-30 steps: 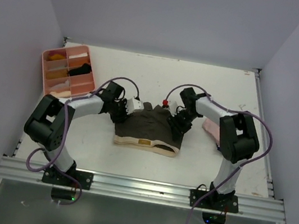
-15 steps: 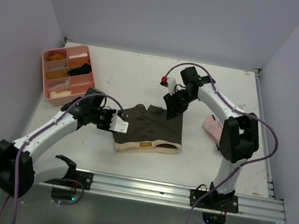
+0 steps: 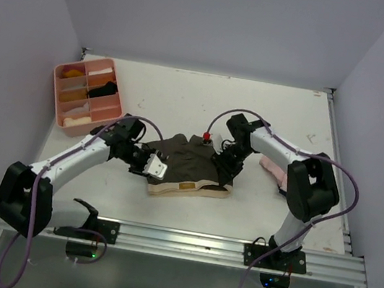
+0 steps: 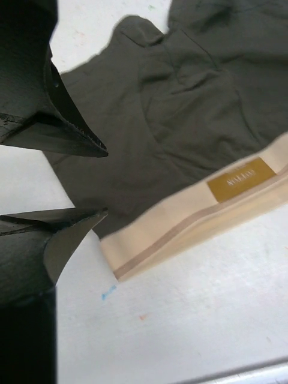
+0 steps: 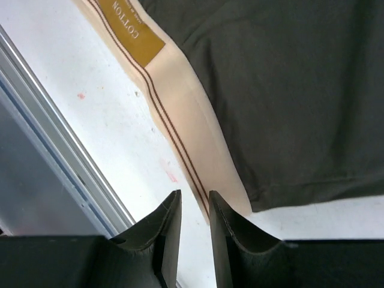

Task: Roll the underwear
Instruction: Flatten the underwear

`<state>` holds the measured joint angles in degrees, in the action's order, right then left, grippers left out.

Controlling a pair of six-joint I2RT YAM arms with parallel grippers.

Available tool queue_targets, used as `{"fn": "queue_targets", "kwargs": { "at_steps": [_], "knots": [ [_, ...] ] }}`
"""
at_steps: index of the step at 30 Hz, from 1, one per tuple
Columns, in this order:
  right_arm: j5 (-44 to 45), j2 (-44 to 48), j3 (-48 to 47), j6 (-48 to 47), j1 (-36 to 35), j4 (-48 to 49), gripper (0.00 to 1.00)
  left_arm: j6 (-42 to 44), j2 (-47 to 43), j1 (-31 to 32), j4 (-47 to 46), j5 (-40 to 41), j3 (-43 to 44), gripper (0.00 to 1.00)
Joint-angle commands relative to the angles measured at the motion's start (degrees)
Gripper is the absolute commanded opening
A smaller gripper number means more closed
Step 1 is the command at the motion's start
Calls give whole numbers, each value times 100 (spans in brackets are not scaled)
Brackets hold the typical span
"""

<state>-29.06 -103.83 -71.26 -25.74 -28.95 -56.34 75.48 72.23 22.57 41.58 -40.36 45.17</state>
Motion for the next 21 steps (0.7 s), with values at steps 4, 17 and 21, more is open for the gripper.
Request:
{"fn": "queue_targets", "kwargs": {
  "at_steps": [4,17,21],
  "knots": [
    [164,496,-2,-581,-14,-255,27,-666,-33,599,271,-306,-288,39],
    [444,91,561,-818,-199,105,14,-1510,398,1021,-642,766,-974,36],
    [813,-137,666,-968,-322,35,9,-1396,503,1030,-590,986,-1106,31]
  ]
}}
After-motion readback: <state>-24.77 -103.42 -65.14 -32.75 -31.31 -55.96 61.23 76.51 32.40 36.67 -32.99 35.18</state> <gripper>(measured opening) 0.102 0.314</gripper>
